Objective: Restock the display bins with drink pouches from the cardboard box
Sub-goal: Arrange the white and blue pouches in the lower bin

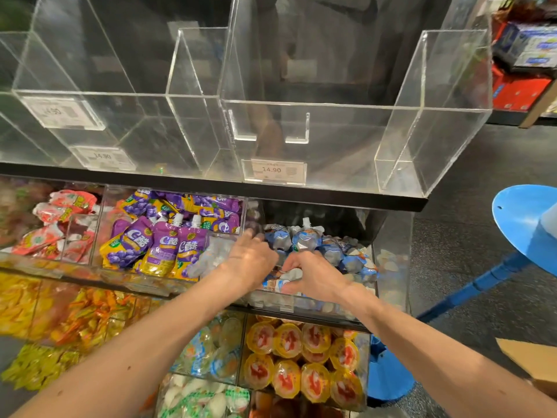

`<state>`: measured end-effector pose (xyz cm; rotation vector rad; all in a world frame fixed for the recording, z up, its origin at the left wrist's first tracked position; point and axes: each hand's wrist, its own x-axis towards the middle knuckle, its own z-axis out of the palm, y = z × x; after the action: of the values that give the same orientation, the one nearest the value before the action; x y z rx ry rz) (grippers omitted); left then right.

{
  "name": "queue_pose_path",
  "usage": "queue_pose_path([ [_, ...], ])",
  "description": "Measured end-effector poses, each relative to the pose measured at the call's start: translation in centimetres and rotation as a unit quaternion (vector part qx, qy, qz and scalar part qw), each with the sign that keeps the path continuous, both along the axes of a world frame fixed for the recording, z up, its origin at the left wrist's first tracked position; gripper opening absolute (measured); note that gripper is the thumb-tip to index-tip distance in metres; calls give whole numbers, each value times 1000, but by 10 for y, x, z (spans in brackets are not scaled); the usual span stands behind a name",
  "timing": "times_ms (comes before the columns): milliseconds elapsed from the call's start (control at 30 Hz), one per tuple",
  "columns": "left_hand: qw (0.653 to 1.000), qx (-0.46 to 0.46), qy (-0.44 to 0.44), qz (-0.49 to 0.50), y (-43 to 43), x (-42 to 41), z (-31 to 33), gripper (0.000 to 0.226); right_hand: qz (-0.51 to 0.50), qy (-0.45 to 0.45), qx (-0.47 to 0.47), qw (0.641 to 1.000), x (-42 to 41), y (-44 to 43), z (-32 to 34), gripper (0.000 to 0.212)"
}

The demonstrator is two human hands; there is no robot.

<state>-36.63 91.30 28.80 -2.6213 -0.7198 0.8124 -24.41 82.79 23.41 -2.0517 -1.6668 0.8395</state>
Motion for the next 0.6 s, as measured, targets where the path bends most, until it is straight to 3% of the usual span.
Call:
queue_pose_path([
  [133, 998, -14, 57, 20, 1, 9, -3, 29, 24, -34, -3, 999, 1, 5, -7, 42],
  [367, 996, -45, 45, 64, 2, 13, -5, 28, 52, -39, 7, 998, 8, 3, -13, 37],
  [433, 993, -72, -12, 95, -2, 8, -2, 30, 65, -33, 0, 997, 13, -1, -10, 41],
  [500, 972, -116, -136, 151, -8, -1, 3, 28, 37, -25, 16, 999, 15, -11, -1, 42],
  [600, 867, -207, -397, 216, -20, -22, 6, 21, -40, 17, 88, 995, 13, -40, 22, 22],
])
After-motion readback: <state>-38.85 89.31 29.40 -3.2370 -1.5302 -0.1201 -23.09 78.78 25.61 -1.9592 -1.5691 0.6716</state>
